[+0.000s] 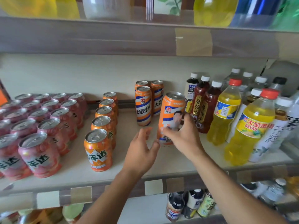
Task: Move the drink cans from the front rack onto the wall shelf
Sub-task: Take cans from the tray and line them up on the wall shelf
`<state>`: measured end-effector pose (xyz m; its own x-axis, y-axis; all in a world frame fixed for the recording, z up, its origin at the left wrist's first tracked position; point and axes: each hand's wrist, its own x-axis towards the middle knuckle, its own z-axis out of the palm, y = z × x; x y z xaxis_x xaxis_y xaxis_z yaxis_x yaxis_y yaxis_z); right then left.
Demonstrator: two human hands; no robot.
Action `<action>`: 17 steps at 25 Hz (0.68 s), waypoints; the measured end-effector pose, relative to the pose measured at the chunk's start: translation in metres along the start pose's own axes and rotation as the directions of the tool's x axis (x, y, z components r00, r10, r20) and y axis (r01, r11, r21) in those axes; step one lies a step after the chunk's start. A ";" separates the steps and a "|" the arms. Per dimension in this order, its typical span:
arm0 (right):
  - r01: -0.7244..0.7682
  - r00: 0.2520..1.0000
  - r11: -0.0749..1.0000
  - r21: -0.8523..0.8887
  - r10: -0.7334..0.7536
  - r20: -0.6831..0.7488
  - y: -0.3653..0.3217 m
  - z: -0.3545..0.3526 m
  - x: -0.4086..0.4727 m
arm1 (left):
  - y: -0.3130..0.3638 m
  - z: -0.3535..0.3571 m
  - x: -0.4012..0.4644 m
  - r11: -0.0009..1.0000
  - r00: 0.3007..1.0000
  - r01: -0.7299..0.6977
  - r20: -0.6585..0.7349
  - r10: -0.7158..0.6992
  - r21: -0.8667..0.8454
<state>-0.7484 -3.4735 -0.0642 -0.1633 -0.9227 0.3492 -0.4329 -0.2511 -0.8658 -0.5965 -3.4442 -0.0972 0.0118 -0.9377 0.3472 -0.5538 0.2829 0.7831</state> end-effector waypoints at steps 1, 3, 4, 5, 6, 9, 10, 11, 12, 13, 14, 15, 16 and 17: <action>-0.002 1.000 1.000 -0.016 0.002 -0.005 0.005 0.003 0.015 | -0.003 0.004 0.009 0.996 1.000 0.007 -0.021 -0.005 0.088; -0.008 1.000 0.998 -0.063 0.007 -0.020 0.017 0.012 0.042 | -0.006 0.010 0.028 0.979 0.999 0.002 -0.034 0.005 0.204; -0.012 1.000 0.997 -0.078 0.010 -0.026 0.023 0.017 0.053 | -0.008 0.012 0.035 0.970 0.999 -0.003 -0.036 0.012 0.242; -0.018 0.999 0.996 -0.085 0.016 -0.030 0.029 0.023 0.064 | -0.009 0.013 0.041 0.961 0.999 -0.010 -0.039 0.022 0.277; -0.024 0.999 0.996 -0.087 0.021 -0.031 0.034 0.028 0.074 | -0.012 0.014 0.045 0.951 0.999 -0.017 -0.043 0.032 0.308; -0.023 0.999 0.995 -0.095 0.018 -0.049 0.048 0.044 0.099 | -0.018 0.015 0.050 0.940 0.996 -0.028 -0.075 0.057 0.341; -0.014 0.999 0.995 -0.101 0.010 -0.045 0.050 0.048 0.105 | -0.020 0.015 0.050 0.938 0.995 -0.023 -0.081 0.054 0.345; -0.005 0.999 0.995 -0.104 0.001 -0.038 0.052 0.052 0.110 | -0.021 0.016 0.051 0.935 0.995 -0.016 -0.083 0.048 0.354; 0.006 1.000 0.994 -0.105 -0.009 -0.030 0.053 0.055 0.114 | -0.021 0.017 0.051 0.931 0.995 -0.012 -0.085 0.046 0.366; 0.016 1.000 0.994 -0.111 -0.018 -0.021 0.055 0.058 0.116 | -0.022 0.018 0.051 0.927 0.995 -0.013 -0.090 0.050 0.375; 0.027 1.000 0.992 -0.120 -0.029 -0.013 0.056 0.060 0.117 | -0.022 0.018 0.050 0.925 0.994 -0.015 -0.095 0.055 0.381; 0.037 0.999 0.991 -0.128 -0.039 -0.008 0.057 0.061 0.118 | -0.021 0.018 0.051 0.922 0.993 -0.015 -0.099 0.058 0.387; 0.047 0.999 0.990 -0.131 -0.048 -0.005 0.058 0.062 0.119 | -0.021 0.018 0.051 0.920 0.994 -0.013 -0.099 0.056 0.392; 0.050 0.999 0.991 -0.127 -0.051 0.002 0.060 0.064 0.120 | -0.021 0.019 0.052 0.919 0.994 -0.010 -0.098 0.052 0.394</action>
<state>-0.7375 -3.6179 -0.0969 -0.1396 -0.9093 0.3920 -0.5499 -0.2581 -0.7944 -0.5999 -3.5026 -0.1049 0.0641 -0.8975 0.4363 -0.8369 0.1898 0.5134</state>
